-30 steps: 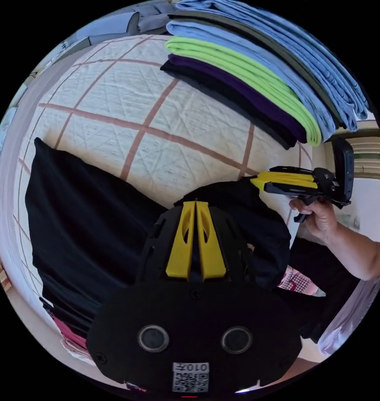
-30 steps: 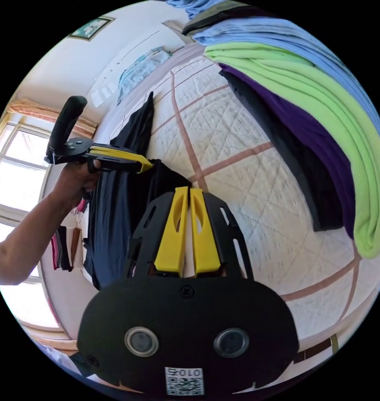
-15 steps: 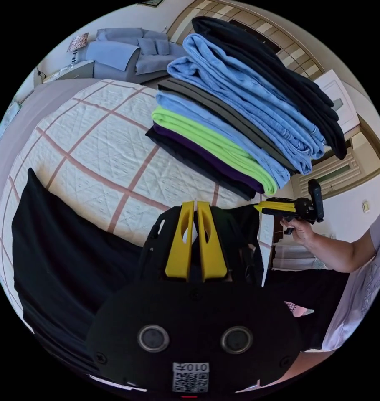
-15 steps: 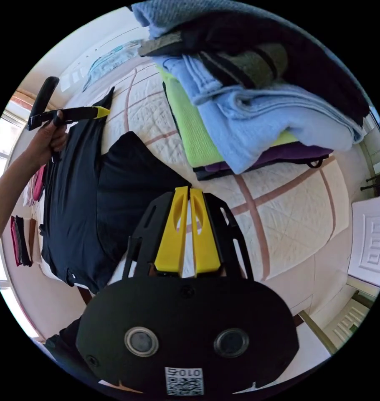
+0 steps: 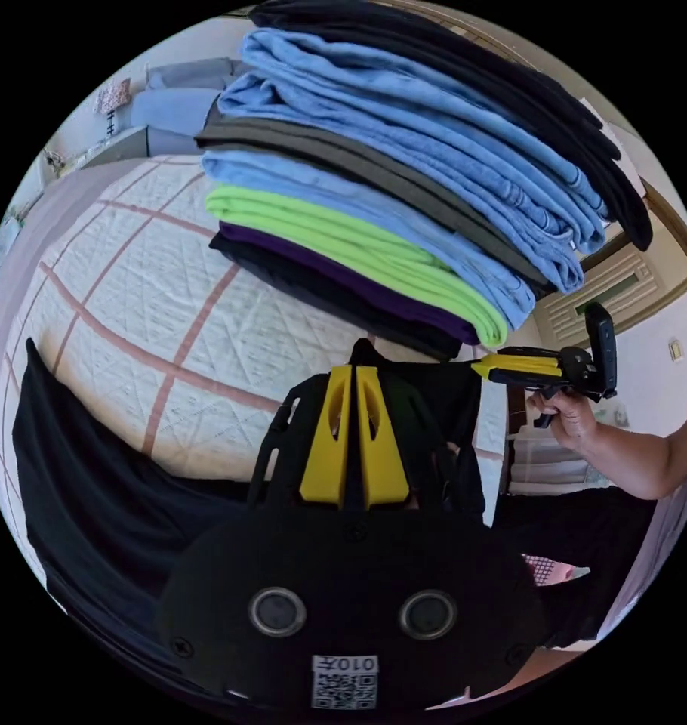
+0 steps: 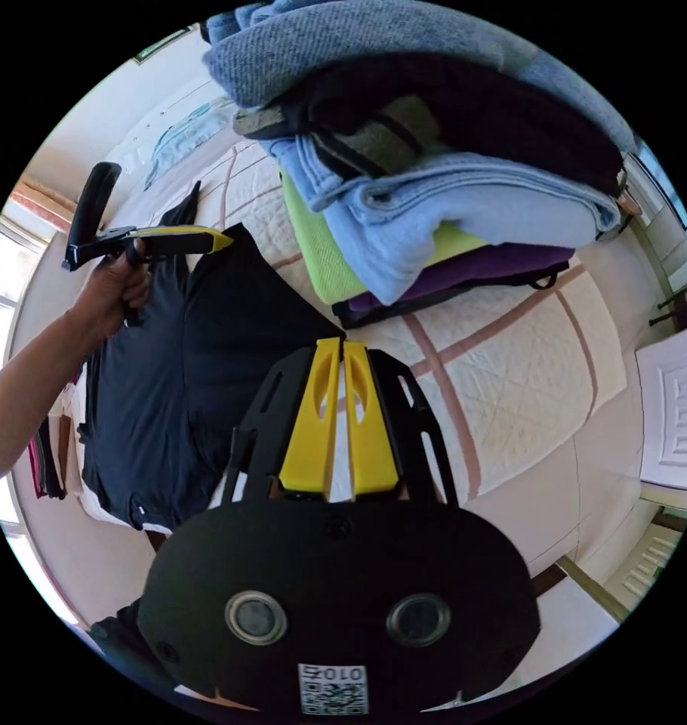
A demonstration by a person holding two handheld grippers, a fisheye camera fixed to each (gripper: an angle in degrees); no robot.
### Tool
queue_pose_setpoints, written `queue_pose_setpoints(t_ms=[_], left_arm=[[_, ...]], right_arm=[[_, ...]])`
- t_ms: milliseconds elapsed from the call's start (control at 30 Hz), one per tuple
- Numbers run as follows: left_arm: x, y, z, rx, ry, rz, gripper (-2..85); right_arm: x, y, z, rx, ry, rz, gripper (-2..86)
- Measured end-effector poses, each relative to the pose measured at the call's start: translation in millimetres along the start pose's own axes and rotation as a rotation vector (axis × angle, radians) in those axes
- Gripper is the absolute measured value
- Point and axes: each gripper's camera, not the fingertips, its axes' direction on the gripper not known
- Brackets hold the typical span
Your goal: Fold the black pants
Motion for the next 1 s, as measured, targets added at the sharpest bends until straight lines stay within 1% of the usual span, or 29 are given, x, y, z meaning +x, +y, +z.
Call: queue_pose_setpoints(t_ms=[33, 67, 167, 233, 267, 300, 367, 400, 467, 533, 567, 600, 633, 667, 700, 767, 800, 833, 867, 900, 933, 967, 1000], left_arm=[[5, 2, -10, 0.053, -0.033, 0.015, 0.2], [6, 3, -12, 0.056, -0.042, 0.016, 0.2], [-1, 12, -7, 0.074, 0.012, -0.031, 0.4], [-5, 16, -3, 0.038, 0.025, -0.053, 0.8], [-10, 19, 2, -0.012, 0.024, -0.091, 1.3], [-13, 22, 3, -0.016, 0.041, -0.104, 1.5], [-29, 35, -13, 0.052, 0.156, -0.197, 3.2], [-32, 39, -21, 0.087, 0.165, -0.221, 3.6], [-27, 62, -74, 0.328, 0.158, -0.21, 4.7], [-18, 88, -118, 0.477, 0.092, -0.191, 4.9], [-13, 109, -143, 0.526, 0.032, -0.186, 5.0], [-11, 120, -154, 0.535, -0.007, -0.193, 5.0], [-10, 146, -174, 0.529, -0.098, -0.229, 5.0], [-11, 174, -191, 0.507, -0.187, -0.278, 5.0], [-13, 190, -199, 0.493, -0.23, -0.308, 5.0], [-24, 255, -232, 0.437, -0.382, -0.447, 5.2], [-28, 272, -239, 0.422, -0.412, -0.487, 5.3], [-37, 307, -255, 0.397, -0.454, -0.57, 5.4], [-48, 340, -271, 0.379, -0.469, -0.656, 5.5], [-54, 355, -280, 0.376, -0.475, -0.691, 5.6], [-65, 384, -297, 0.378, -0.497, -0.756, 5.8], [-77, 408, -314, 0.371, -0.523, -0.812, 6.0], [-84, 419, -323, 0.365, -0.533, -0.84, 6.2]], right_arm=[[-1, -1, -2, -0.003, 0.007, -0.005, 2.9], [-3, -1, -4, -0.015, 0.018, -0.012, 2.8], [-12, -5, 0, -0.071, 0.103, -0.054, 2.6], [-15, -8, -1, -0.081, 0.105, -0.051, 2.4], [-16, -10, 3, -0.118, 0.085, -0.055, 2.3], [-18, -12, 5, -0.135, 0.08, -0.057, 2.0], [-17, -15, -5, -0.119, 0.071, -0.042, 1.5], [-16, -15, -15, -0.104, 0.086, -0.032, 1.3], [-13, -10, -32, -0.045, 0.163, 0.018, 1.2], [-12, -3, -51, 0.025, 0.179, 0.054, 1.1], [-15, 1, -61, 0.052, 0.133, 0.032, 1.1], [-26, 3, -68, 0.058, 0.075, -0.031, 1.1], [-33, 3, -71, 0.058, 0.056, -0.074, 1.1], [-51, 3, -75, 0.051, 0.041, -0.165, 1.1], [-70, 3, -78, 0.044, 0.028, -0.254, 1.2], [-92, 0, -76, 0.028, -0.002, -0.345, 1.3], [-102, -4, -69, 0.0, -0.019, -0.365, 1.4], [-106, -7, -63, -0.028, -0.029, -0.37, 1.4], [-110, -12, -48, -0.117, -0.042, -0.366, 1.6], [-110, -16, -33, -0.213, -0.046, -0.331, 1.7], [-109, -17, -29, -0.248, -0.05, -0.302, 1.7], [-107, -19, -32, -0.244, -0.071, -0.245, 1.9], [-109, -20, -46, -0.189, -0.057, -0.196, 2.1]])
